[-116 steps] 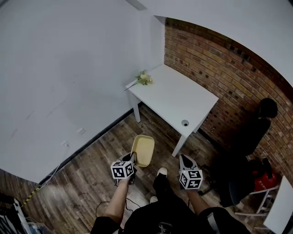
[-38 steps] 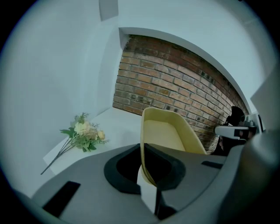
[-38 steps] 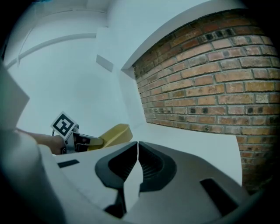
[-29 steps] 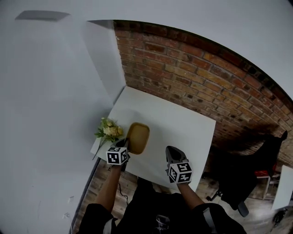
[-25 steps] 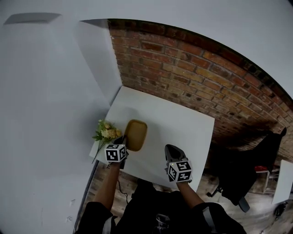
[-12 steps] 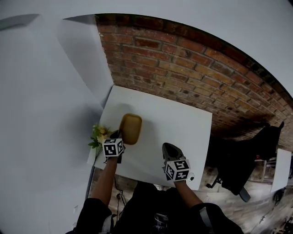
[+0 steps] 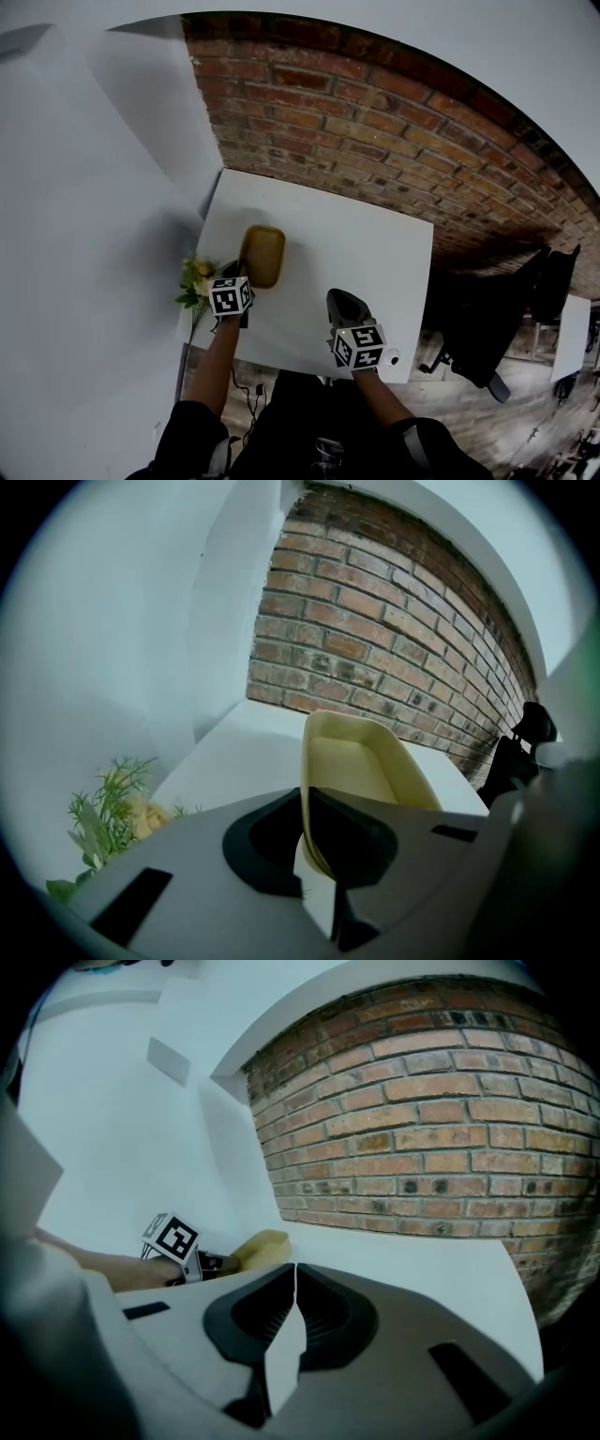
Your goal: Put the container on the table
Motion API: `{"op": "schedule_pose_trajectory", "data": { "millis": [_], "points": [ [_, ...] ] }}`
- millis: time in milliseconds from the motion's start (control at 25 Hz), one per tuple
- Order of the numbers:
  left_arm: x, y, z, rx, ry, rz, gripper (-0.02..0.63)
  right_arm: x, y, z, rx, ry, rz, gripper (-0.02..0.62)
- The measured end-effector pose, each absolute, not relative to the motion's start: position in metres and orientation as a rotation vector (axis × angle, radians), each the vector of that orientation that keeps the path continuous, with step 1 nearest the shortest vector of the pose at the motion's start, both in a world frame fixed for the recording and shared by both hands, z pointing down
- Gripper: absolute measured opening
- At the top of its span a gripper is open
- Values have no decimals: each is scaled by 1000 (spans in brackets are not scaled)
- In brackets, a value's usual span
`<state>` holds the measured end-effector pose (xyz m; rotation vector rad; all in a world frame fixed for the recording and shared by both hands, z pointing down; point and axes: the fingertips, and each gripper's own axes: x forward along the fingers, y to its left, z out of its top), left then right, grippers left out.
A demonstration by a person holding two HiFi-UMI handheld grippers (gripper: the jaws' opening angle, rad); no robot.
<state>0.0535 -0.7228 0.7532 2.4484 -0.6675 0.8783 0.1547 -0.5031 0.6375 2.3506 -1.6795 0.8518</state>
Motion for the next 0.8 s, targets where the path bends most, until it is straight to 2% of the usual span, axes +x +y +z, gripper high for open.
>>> {"op": "schedule_pose_trajectory", "data": {
  "millis": [800],
  "points": [
    [66, -730, 786, 2378, -699, 972, 21, 157, -496, 653, 2352, -1628, 910, 25]
  ]
}}
